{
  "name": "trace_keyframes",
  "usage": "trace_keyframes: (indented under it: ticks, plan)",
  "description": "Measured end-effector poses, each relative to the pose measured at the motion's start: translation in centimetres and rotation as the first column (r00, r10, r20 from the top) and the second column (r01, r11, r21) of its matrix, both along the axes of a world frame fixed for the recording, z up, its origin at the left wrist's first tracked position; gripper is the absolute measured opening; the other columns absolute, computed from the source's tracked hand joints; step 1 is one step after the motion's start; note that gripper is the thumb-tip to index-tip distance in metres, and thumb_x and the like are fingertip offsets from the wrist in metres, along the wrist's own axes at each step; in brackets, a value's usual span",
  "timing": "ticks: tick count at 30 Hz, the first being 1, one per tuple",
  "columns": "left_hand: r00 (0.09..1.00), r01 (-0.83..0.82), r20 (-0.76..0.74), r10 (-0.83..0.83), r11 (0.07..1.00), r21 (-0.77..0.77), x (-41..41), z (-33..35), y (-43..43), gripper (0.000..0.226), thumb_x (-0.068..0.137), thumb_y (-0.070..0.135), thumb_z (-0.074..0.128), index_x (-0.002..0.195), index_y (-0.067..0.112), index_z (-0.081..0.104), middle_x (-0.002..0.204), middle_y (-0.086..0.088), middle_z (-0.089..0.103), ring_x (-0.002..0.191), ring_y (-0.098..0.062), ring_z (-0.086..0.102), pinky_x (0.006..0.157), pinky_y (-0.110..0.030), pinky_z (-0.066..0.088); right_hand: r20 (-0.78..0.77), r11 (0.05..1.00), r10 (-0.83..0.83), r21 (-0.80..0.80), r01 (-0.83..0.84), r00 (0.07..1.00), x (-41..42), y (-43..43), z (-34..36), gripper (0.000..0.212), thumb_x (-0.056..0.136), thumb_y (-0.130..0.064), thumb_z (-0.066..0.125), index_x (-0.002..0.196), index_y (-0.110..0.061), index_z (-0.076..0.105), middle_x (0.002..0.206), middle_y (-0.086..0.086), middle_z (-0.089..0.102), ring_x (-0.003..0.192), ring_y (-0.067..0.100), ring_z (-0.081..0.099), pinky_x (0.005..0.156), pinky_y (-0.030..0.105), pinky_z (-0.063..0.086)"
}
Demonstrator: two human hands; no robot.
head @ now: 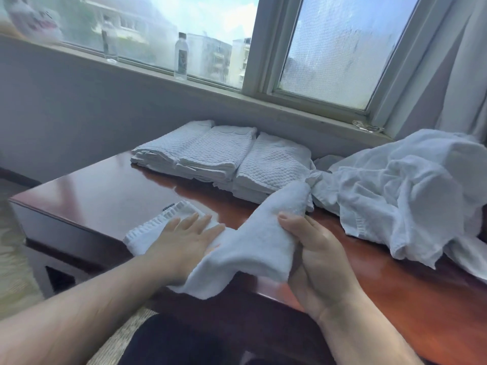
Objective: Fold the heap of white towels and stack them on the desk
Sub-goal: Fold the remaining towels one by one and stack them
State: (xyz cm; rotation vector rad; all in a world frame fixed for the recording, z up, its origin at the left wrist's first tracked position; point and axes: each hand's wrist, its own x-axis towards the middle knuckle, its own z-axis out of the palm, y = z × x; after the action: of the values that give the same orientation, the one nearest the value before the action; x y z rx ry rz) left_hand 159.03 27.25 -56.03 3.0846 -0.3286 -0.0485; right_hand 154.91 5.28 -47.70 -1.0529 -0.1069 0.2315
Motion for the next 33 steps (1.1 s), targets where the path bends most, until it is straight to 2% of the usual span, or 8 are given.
trace_keyframes:
  ticks: [5,8,9,11,18,28,31,33]
  plan:
    - [0.991,0.086,0.134,-0.01,0.815,-0.573,-2.0,1.9,-1.5,0.054,0.09,0.044,0.051,0.131,0.011,0.062,0.139,-0.008,0.059,0.133,-0.014,0.043,0.108,-0.014,0.027,0.024,0.992,0.026,0.123,-0.029,0.999,1.2,1.6,2.5,0.022,0.074,-0.012,0.074,0.095,-0.005,0.078,0.089,0.012,0.072,0.081,0.022,0.074,0.065,0.031,0.059]
    - [0.987,0.14,0.155,0.046,0.245,-0.959,-2.3,2.0,-0.5,0.031,0.098,0.03,0.057,0.081,0.037,0.082,0.094,0.018,0.076,0.103,0.014,0.057,0.104,-0.015,0.036,0.013,0.977,0.019,0.213,-0.022,1.0,2.2,2.4,4.2,0.013,0.077,-0.012,0.069,0.077,-0.008,0.081,0.086,0.011,0.075,0.076,0.02,0.075,0.061,0.028,0.058]
    - [0.995,0.053,0.056,-0.087,-0.032,-0.998,-2.4,2.3,-0.3,0.029,0.096,0.052,0.053,0.089,0.044,0.08,0.101,0.015,0.076,0.106,0.007,0.063,0.108,-0.029,0.04,-0.007,0.974,-0.003,0.226,0.005,1.0,2.9,2.8,4.7,0.014,0.081,-0.01,0.067,0.076,-0.005,0.079,0.084,0.011,0.075,0.074,0.019,0.075,0.06,0.028,0.058]
    - [0.917,-0.186,-0.091,-0.389,-0.213,-0.959,-1.6,1.5,0.5,0.069,0.079,0.082,0.048,0.123,0.034,0.071,0.129,-0.005,0.069,0.122,-0.022,0.063,0.11,-0.044,0.043,-0.064,0.967,-0.054,0.247,0.069,0.996,4.5,3.7,5.6,0.021,0.09,-0.005,0.061,0.074,-0.001,0.073,0.074,0.01,0.074,0.066,0.018,0.074,0.057,0.028,0.058]
    - [0.968,0.004,-0.088,-0.233,0.369,-0.93,-2.4,1.7,-0.9,0.033,0.083,0.047,0.067,0.112,0.031,0.067,0.097,0.02,0.07,0.093,0.005,0.063,0.083,-0.014,0.048,-0.206,0.99,-0.052,0.121,0.078,0.977,9.6,7.5,5.7,0.009,0.095,-0.001,0.058,0.092,0.007,0.058,0.07,0.018,0.071,0.065,0.03,0.073,0.054,0.039,0.061]
    - [0.93,-0.359,-0.344,-0.127,-0.123,-0.925,-2.1,4.4,-0.8,0.033,0.073,0.033,0.066,0.099,0.016,0.077,0.097,-0.011,0.077,0.086,-0.021,0.074,0.079,-0.032,0.053,0.022,0.824,-0.254,-0.519,0.228,0.967,12.6,1.0,0.2,0.009,0.088,-0.014,0.065,0.08,-0.01,0.063,0.076,0.008,0.06,0.064,0.02,0.055,0.065,0.033,0.048]
    - [0.887,-0.45,-0.41,-0.214,-0.199,-0.87,-1.9,5.6,-0.8,0.045,0.071,0.03,0.07,0.106,0.003,0.076,0.104,-0.024,0.073,0.088,-0.033,0.072,0.08,-0.037,0.055,-0.189,0.785,-0.085,-0.618,-0.051,0.978,12.0,-1.3,-1.8,0.042,0.095,-0.048,0.055,0.113,-0.015,0.074,0.11,0.005,0.076,0.101,0.027,0.07,0.093,0.044,0.054]
    - [0.852,-0.492,-0.428,-0.301,-0.186,-0.85,-2.2,6.4,-1.0,0.045,0.07,0.03,0.071,0.105,0.001,0.077,0.107,-0.025,0.072,0.089,-0.035,0.071,0.085,-0.039,0.054,-0.346,0.862,0.233,-0.36,-0.358,0.909,11.4,-2.2,-1.9,0.06,0.096,-0.068,0.04,0.128,-0.027,0.07,0.131,0.006,0.068,0.12,0.03,0.065,0.096,0.047,0.054]
